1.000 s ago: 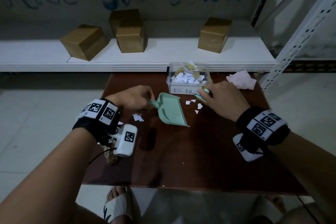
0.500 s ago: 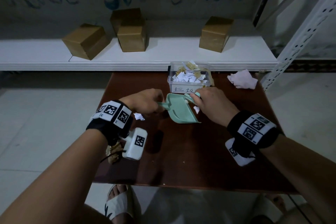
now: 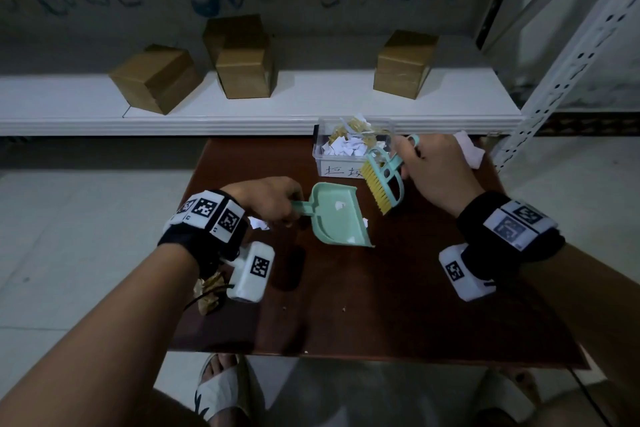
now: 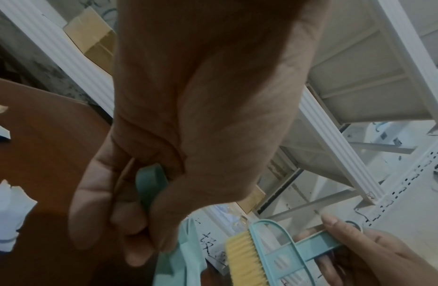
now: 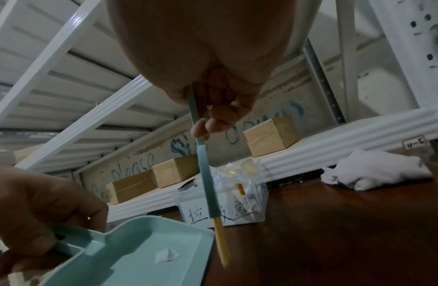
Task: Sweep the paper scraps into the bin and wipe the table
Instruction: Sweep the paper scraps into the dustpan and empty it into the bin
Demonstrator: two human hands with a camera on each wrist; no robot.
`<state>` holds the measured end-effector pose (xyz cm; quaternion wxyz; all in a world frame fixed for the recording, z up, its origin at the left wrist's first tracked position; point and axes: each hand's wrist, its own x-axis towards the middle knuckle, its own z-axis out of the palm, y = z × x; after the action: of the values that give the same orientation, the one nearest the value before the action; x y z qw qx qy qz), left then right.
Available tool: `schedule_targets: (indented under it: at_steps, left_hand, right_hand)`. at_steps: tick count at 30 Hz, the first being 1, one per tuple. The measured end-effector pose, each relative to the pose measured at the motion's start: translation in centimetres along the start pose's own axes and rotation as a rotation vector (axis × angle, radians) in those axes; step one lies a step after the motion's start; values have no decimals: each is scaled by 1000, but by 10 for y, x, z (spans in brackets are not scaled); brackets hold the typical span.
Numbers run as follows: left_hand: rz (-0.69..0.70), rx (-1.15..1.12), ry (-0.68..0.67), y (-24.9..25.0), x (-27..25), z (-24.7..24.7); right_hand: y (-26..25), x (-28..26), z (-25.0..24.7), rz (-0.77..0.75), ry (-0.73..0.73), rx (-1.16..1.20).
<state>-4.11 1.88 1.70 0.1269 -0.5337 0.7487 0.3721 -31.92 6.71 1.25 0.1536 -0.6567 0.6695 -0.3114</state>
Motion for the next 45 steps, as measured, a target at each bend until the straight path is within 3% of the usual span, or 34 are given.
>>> schedule_targets:
  at_steps: [9,15,20,25,32,39,45]
  left_hand:
    - [-55,36,-32,-11,-6,-9]
    - [-125,87,-68,-20,-14,-13]
    - [-160,122,-80,-16,-15,-7]
    - [-167,119,-116,-11,-8,1]
    - [-169,122,-148,-12,-8,1]
    - [-198,123,-143,-12,-10,-4]
    - [-145,32,-137,-20,-12,-11]
  right_hand:
    - [5,-6,25,-114,-78,-278]
    - [-2,-10,32,-130,-34,-181]
    - [-9,-8,38,-176,-91,-334]
    - [-8,-9,49,-178,-50,-156]
    - [-19,-10,35,-51,-25,139]
    - [-16,-9,26,-53,42,92]
    - [-15,-8,22,-81,134,76]
